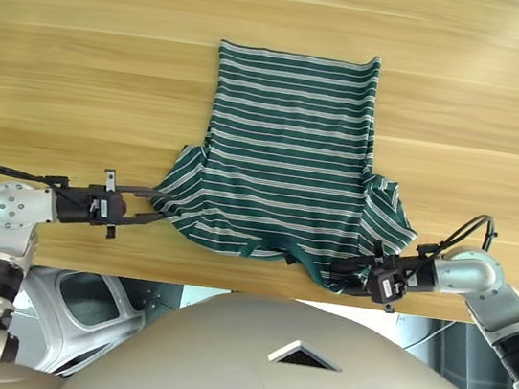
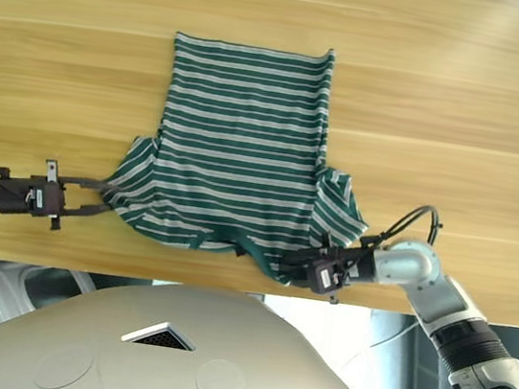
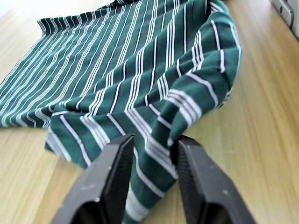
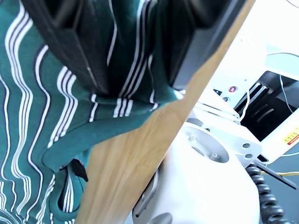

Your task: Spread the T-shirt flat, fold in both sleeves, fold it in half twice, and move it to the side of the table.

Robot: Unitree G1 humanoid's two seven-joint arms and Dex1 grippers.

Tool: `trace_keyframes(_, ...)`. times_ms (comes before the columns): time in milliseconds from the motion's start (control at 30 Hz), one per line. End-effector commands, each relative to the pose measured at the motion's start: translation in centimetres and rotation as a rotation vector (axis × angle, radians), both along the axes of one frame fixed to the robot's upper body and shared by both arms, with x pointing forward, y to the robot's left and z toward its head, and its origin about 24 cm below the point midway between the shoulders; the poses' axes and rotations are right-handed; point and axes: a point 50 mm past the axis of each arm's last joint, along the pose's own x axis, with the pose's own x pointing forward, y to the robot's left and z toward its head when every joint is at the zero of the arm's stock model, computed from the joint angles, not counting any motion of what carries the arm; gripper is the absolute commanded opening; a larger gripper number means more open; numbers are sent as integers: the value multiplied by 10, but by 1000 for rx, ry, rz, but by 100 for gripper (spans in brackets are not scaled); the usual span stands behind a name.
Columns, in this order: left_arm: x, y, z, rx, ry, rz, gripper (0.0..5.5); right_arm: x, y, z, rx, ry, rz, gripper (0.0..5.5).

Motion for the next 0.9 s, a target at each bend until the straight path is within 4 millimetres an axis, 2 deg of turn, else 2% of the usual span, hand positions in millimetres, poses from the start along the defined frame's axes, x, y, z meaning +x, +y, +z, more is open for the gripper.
trace_keyframes(33,-7,8,2,39,21,21,218,-1,-7,3,-39,13,15,232)
trace_keyframes(167,-9,7,7,-34,-6,51,268,-4,-10,14,15,19,18,285)
trace_keyframes(233,-8,4,16,-120,-37,47,301,-3,-10,19,28,16,21,321)
trace_keyframes(300,-5,1,32,-242,-76,36,324,-2,-10,21,31,13,31,347)
trace_keyframes(433,-2,-3,61,-481,-137,-7,387,0,-8,37,127,9,40,416)
trace_keyframes(500,2,-6,68,-550,-158,-24,389,5,-9,48,205,0,15,453)
trace_keyframes(600,12,-18,59,-524,-164,-43,389,28,-17,61,275,-121,-108,484)
trace_keyframes(667,15,-25,53,-508,-161,-59,355,42,-22,62,273,-185,-189,486)
trace_keyframes(800,28,-31,26,-344,-154,-15,283,74,-39,50,120,-335,-376,409)
trace_keyframes(900,32,-31,5,-208,-134,0,240,86,-45,36,-2,-395,-435,359)
